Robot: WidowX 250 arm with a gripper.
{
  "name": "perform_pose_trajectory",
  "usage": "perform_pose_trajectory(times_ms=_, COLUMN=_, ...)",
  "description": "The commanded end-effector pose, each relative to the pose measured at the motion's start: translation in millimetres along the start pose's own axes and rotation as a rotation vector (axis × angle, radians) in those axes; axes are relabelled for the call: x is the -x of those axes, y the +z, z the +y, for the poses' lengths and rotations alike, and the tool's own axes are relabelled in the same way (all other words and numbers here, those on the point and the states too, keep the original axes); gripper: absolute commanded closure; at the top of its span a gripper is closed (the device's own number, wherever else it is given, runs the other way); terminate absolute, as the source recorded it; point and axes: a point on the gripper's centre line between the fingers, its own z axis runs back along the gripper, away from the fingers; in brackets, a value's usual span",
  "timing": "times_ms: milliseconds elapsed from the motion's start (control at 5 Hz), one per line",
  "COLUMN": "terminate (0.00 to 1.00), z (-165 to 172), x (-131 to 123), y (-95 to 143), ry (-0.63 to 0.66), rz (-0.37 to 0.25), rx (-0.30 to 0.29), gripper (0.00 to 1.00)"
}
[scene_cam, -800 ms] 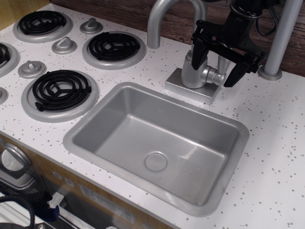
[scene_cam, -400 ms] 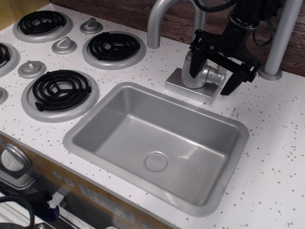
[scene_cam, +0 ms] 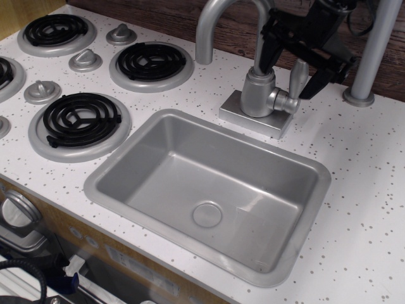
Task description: Lever vertical to front
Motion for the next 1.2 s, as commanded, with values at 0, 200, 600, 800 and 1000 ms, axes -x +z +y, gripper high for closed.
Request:
perform_pose_trajectory(times_ms=0, terminate=0.00, z=4.3, x=-18.5, y=24.9, ry=-0.007, rz=-0.110, rx=0.027, gripper=0.00)
perform_pose_trajectory(times_ms=200, terminate=0.00, z=2.2, x=-25.3, y=21.4, ry=-0.014, rz=-0.135, rx=0.039, gripper=0.00)
perform_pose_trajectory(times_ms=600, terminate=0.00, z=3.1, x=-40.3, y=16.1, ry=0.014, rz=-0.187, rx=0.046, gripper=0.00)
perform_pose_trajectory(times_ms=800, terminate=0.00, z=4.2, x=-46.0, y=11.5, ry=0.020, rz=-0.201, rx=0.050, gripper=0.00)
perform_pose_trajectory(times_ms=1000, terminate=0.00, z=3.0, x=-43.3, y=6.9, ry=0.042, rz=-0.195, rx=0.049, gripper=1.00)
